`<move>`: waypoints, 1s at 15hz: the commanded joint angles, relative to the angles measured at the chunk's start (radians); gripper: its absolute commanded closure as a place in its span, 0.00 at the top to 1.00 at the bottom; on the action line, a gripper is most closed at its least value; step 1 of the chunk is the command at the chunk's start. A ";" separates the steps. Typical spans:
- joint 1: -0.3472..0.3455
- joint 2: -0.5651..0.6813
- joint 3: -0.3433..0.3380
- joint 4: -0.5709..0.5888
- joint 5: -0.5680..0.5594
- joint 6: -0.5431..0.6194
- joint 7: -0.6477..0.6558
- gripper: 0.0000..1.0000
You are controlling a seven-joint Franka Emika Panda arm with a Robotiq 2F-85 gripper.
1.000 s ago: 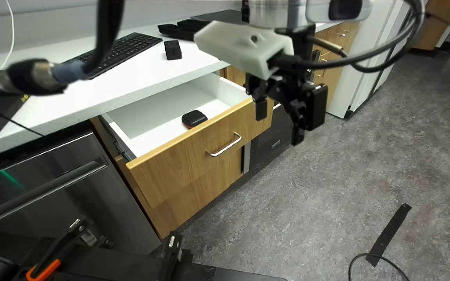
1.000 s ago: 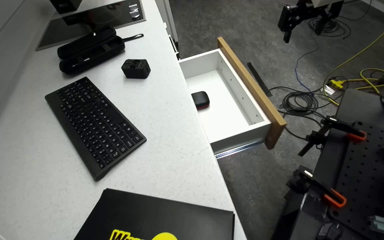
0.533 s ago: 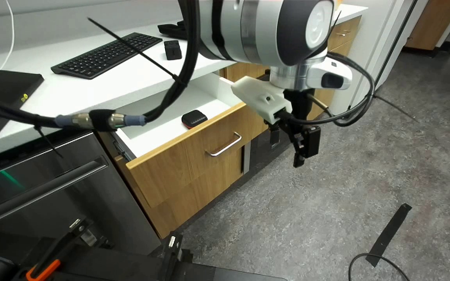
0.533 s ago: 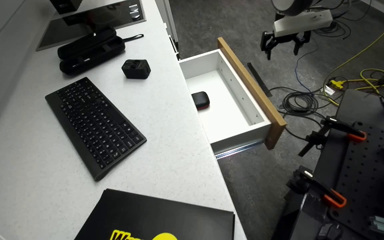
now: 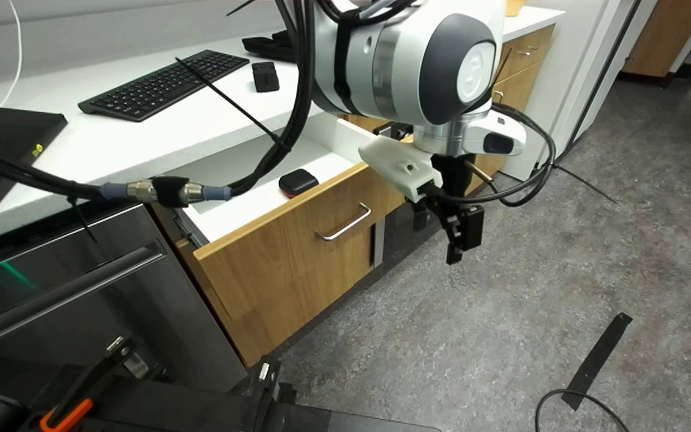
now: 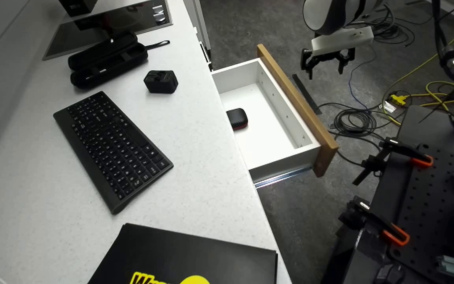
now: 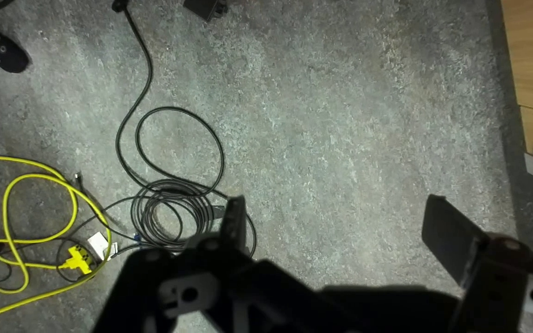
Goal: Close the top drawer
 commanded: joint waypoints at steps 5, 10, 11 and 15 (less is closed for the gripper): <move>0.076 0.073 0.023 0.038 0.089 0.011 -0.013 1.00; 0.062 0.080 0.115 0.055 0.197 0.015 -0.084 1.00; 0.062 0.075 0.130 0.053 0.213 0.012 -0.105 1.00; 0.065 0.105 0.202 0.113 0.268 -0.014 -0.170 1.00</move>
